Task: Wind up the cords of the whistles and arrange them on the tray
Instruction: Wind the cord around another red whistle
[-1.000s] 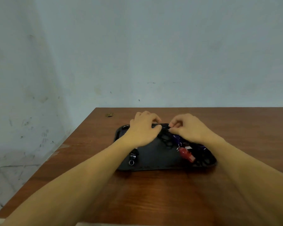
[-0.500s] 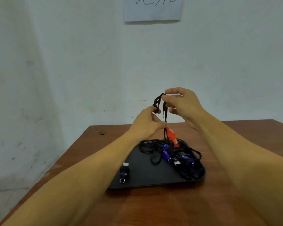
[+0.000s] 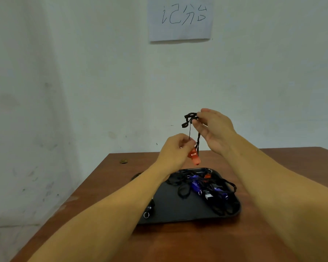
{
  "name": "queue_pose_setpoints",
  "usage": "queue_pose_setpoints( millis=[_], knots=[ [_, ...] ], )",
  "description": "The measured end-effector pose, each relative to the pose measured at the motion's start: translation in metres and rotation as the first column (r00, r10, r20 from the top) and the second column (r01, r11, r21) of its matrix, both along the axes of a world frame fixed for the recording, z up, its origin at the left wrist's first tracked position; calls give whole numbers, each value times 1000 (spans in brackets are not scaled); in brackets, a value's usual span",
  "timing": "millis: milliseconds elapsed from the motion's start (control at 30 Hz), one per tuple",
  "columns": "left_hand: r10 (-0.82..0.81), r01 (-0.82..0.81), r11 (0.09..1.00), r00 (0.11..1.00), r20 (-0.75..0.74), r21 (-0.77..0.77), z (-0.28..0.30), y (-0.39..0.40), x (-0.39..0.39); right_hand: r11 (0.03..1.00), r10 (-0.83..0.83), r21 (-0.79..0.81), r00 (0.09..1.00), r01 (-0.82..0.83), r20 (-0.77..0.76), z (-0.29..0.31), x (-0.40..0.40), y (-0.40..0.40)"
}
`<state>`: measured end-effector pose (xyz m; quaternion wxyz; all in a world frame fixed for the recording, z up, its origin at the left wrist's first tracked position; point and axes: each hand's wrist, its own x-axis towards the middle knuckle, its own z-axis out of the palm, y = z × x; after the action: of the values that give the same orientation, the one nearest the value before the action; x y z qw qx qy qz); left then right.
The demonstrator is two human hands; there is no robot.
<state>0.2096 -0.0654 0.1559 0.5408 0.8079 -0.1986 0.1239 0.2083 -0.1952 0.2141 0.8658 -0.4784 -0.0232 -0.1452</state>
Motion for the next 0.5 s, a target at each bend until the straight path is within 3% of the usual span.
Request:
queue_pose_setpoints(
  millis=[67, 133, 200, 233, 267, 300, 367, 500],
  knots=[
    [-76, 62, 990, 990, -117, -123, -4, 7, -9, 998, -41, -51, 999, 40, -14, -4, -2, -4],
    [-173, 128, 970, 960, -220, -205, -3, 14, -17, 951, -145, -279, 989, 131, -28, -11, -2, -14],
    [-154, 122, 981, 962, -225, -148, 2, 19, -20, 688, -329, -669, 943, 279, 55, -19, -2, -25],
    [-134, 112, 987, 968, -212, -114, 6, 20, -21, 544, -373, -771, 919, 330, 131, -23, -2, -27],
    [-123, 107, 990, 972, -199, -87, 10, 20, -22, 465, -371, -808, 908, 362, 194, -26, -5, -26],
    [-119, 108, 992, 975, -189, -70, 13, 19, -22, 449, -333, -808, 910, 382, 245, -30, -9, -22],
    [-133, 125, 990, 976, -170, -61, 19, 16, -23, 511, -170, -791, 942, 335, 289, -38, -17, -9],
    [-197, 162, 973, 955, -224, -165, 26, 16, -24, 677, 137, -736, 985, -18, 102, -46, -31, 16]
  ],
)
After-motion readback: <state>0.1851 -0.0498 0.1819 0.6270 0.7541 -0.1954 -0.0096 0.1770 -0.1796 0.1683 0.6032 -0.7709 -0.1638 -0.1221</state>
